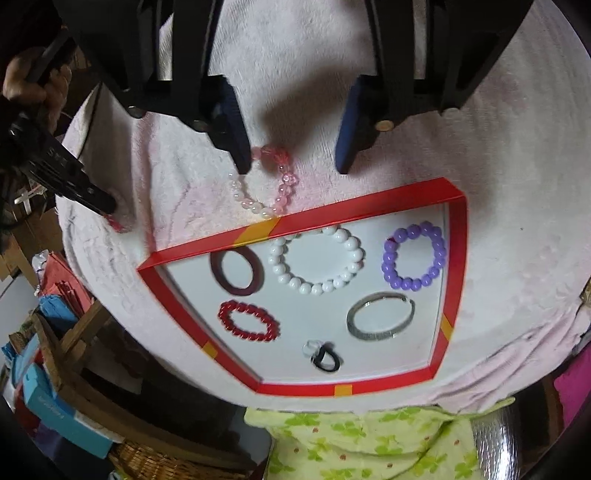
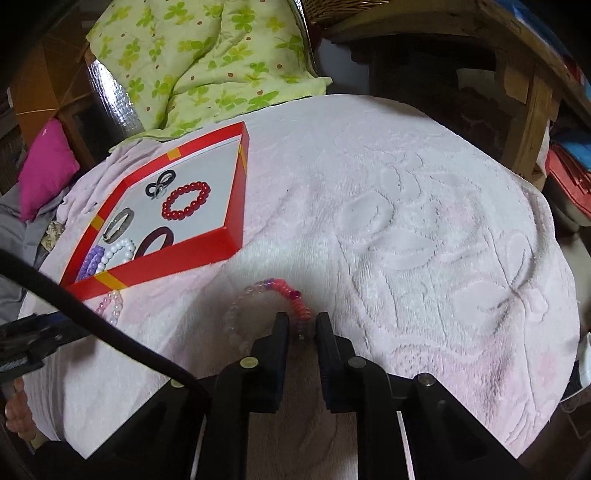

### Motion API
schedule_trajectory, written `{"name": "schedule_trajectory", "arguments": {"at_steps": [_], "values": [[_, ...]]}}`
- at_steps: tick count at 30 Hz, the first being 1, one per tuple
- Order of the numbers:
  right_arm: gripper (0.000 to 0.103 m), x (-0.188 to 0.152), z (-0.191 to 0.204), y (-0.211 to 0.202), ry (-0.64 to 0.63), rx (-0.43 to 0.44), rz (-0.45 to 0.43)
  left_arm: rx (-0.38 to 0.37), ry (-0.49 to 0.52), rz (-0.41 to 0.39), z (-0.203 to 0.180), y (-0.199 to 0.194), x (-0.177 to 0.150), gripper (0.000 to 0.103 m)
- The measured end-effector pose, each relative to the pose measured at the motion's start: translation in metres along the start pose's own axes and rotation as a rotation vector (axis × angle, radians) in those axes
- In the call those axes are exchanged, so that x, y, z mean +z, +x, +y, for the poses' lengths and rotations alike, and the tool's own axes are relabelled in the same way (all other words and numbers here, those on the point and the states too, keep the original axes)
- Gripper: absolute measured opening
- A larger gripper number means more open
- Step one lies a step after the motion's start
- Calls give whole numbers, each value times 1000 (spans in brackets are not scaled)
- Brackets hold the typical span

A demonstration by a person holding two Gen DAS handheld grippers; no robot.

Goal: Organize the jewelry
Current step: 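Grasp the pink bead bracelet with the left gripper while the right grasps the pink-white bracelet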

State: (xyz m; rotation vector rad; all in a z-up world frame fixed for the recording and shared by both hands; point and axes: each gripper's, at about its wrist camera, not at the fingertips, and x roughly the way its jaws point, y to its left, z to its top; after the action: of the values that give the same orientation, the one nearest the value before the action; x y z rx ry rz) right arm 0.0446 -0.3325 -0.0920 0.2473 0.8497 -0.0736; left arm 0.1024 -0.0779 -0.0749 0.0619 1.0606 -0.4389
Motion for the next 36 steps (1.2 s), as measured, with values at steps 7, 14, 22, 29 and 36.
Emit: {"name": "schedule_trajectory", "arguments": {"at_steps": [7,14,22,29,36], "values": [[16,-3,1,0,0,-4,-10,-3,25,-30,-5,9,1,13],[9,0,-2,-4,25,37,-13,-13,58,-43,-4,-2,-4,7],[8,-6,-3,-23,94,154,-21,-3,63,-64,7,-39,-19,7],[8,-11,-4,-43,151,258,-32,3,66,-80,12,-68,-35,7],[8,-8,0,-66,178,326,-63,14,69,-117,13,-96,-39,7]]}}
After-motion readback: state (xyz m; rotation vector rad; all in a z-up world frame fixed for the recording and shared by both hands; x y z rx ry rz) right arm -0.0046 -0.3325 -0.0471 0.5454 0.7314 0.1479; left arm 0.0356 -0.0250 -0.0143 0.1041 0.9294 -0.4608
